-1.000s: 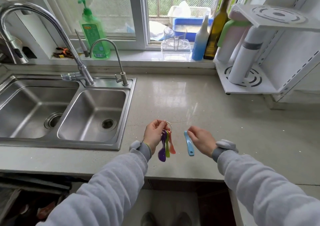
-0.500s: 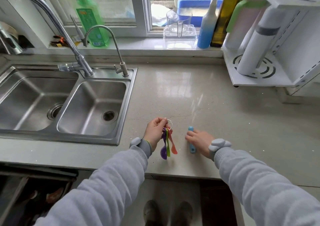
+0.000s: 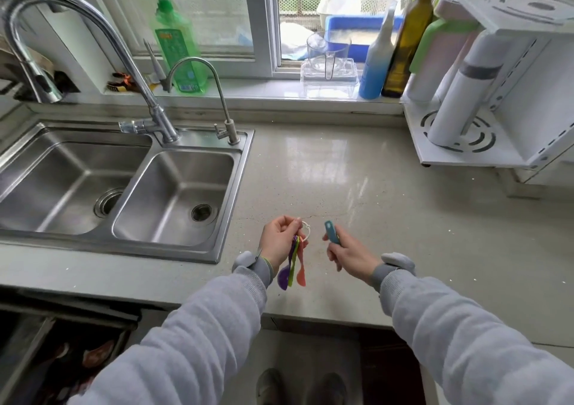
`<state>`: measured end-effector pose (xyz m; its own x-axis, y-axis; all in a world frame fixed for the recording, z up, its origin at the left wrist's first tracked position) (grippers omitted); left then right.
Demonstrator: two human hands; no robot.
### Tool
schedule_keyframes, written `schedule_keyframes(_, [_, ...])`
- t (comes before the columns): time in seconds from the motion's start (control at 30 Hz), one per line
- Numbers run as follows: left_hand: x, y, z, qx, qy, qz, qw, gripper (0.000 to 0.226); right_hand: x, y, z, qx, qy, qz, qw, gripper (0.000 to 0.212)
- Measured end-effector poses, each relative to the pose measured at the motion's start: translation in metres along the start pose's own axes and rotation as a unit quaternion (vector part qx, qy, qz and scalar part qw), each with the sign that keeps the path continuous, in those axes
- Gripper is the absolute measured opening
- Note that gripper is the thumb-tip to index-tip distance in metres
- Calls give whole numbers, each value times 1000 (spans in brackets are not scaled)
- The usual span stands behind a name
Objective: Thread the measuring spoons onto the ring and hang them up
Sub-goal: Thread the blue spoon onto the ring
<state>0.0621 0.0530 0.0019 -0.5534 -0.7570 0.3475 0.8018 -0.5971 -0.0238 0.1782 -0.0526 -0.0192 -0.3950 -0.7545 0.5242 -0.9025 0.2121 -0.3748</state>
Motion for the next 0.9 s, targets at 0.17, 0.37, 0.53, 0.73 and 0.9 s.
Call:
schedule_keyframes(0.17, [5,2,8,-3,27,1,1000,17,15,13,-19,-164,28,-22,986,13])
schedule_keyframes(0.37, [11,3,15,-19,53,8,998,24,24,18,-34,-161,-21,27,986,16])
schedule_keyframes(0.53, [14,2,16,13,64,10,998,15,27,25,-39,-161,-41,29,986,20])
schedule_keyframes(0.73, [16,3,14,13,76,41,996,16,28,28,-45,-181,-77,81,977,27])
schedule_keyframes(0.9, [17,6,14,45,72,61,994,15,28,28,-45,-184,-97,135,969,26])
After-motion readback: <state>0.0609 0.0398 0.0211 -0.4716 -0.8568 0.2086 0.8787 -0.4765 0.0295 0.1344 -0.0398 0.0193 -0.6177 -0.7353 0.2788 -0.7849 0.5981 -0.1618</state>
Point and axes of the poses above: each hand's wrist, its own x-axis away from the middle knuckle, its own y-axis out of the palm, z = x × y, the point moved 4 cm from there along -x, towards the middle knuckle, and after that the axes turned 6 degrees about y, right-handed, at the moved point
